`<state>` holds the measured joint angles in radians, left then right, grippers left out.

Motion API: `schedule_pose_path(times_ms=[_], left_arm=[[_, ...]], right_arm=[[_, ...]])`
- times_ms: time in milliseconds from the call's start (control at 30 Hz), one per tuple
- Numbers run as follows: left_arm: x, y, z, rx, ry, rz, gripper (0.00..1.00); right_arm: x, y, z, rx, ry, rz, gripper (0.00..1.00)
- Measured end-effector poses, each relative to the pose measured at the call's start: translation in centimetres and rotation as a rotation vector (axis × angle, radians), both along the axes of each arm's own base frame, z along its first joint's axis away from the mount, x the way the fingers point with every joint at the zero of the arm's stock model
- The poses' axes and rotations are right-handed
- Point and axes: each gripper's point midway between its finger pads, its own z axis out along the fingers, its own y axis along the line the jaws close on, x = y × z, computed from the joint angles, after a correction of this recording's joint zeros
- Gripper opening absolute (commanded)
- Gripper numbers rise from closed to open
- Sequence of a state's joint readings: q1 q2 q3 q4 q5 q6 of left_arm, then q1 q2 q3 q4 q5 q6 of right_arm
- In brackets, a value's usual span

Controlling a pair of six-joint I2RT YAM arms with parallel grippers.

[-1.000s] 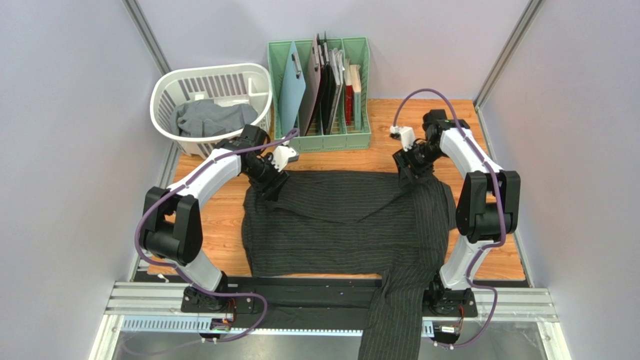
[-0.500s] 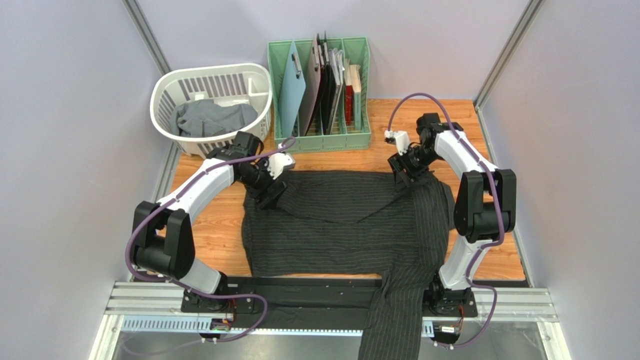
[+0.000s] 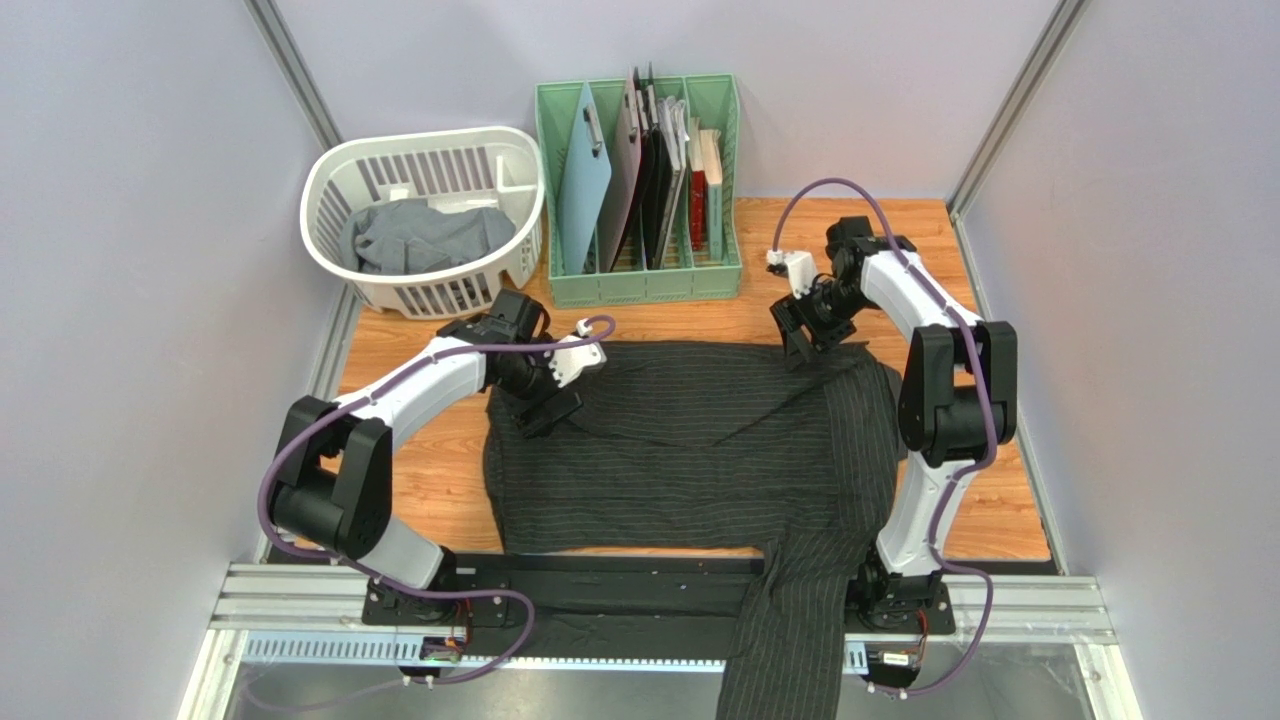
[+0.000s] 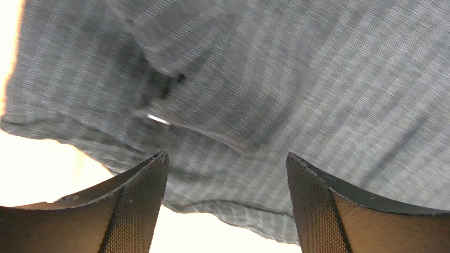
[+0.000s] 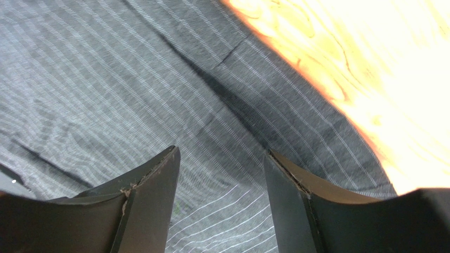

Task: Fold and stack the long sleeve shirts
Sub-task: Fold the shirt

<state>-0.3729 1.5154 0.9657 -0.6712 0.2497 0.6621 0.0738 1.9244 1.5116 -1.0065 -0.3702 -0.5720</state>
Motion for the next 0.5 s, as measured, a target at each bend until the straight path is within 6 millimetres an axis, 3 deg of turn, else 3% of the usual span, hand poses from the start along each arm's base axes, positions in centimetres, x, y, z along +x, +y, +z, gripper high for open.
schedule_pose_path(times_ms=[100,233,267,333,367,433,500], left_arm=[[1.2,0.0,-0.2,0.02,-0.044,0.01,0.71],[2.5,0.3,-0.6,0.048,-0.082,0.03,0.44],[2.7,0.4,-0.7,0.054,-0.089,0.034,0.4],[3.0,0.6,-0.6,0.062,-0.098,0.04,0.22],[3.0,0.6,-0.6,0.066,-0.102,0.038,0.16],[3.0,0.8,-0.6,0.076,-0.104,0.043,0.01],[3.1,1.0,-0.6,0.085,-0.107,0.043,0.0]], right_arm=[[0.2,-0.2,-1.1,-0.014,0.019,-0.002,0.64],[0.1,-0.6,-2.3,-0.04,0.047,-0.005,0.59],[0.1,-0.7,-2.5,-0.045,0.05,-0.005,0.51],[0.1,-0.9,-2.6,-0.056,0.047,0.0,0.4],[0.2,-1.0,-2.6,-0.06,0.045,0.003,0.3],[0.2,-1.2,-2.6,-0.07,0.039,0.013,0.24],[0.1,-1.4,-2.7,-0.076,0.043,0.015,0.13]])
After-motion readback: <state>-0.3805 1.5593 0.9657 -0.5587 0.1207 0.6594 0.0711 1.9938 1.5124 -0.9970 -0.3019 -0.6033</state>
